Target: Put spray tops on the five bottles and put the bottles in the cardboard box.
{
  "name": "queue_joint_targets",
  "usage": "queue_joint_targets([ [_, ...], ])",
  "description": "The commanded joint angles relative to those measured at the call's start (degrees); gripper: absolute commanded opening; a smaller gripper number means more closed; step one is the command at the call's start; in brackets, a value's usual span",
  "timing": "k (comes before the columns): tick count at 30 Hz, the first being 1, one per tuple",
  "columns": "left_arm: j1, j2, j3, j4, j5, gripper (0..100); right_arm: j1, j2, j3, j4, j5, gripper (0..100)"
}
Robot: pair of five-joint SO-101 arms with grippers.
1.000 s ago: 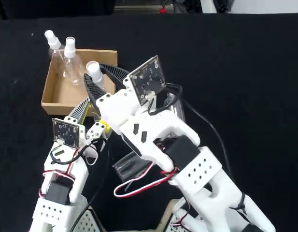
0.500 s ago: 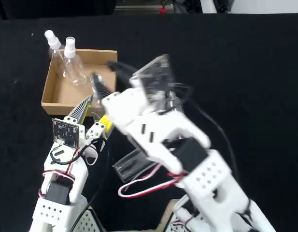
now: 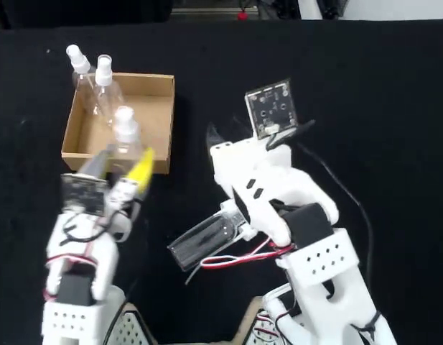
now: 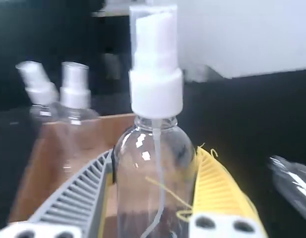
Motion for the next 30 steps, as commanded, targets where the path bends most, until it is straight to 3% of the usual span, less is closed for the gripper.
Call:
queue_joint_targets([
  [1, -15.16, -0.7, -11.74, 9.14, -1.14, 11, 0.18, -1.89, 2.68, -0.53, 0.0, 14.1],
  [5, -30.55, -0.7, -10.86, 6.86, -1.23, 11, -2.64, -1.89, 9.54, -6.86, 0.0, 14.1],
  [11, -45.05, -0.7, -3.82, -7.91, -1.23, 11, -6.42, -1.89, 19.65, -17.41, 0.0, 14.1],
  [19, -49.36, -0.18, 7.78, -24.62, -4.84, 11, -9.76, -1.89, 27.03, -22.59, 0.0, 14.1],
  [25, -49.71, 6.95, 1.27, -27.78, -5.63, 11, -9.76, -1.89, 27.56, -22.95, 0.0, 14.1],
  [30, -49.89, 22.77, -10.33, -30.68, -5.63, 11, -9.76, -1.63, 27.65, -22.68, 0.0, 14.1],
])
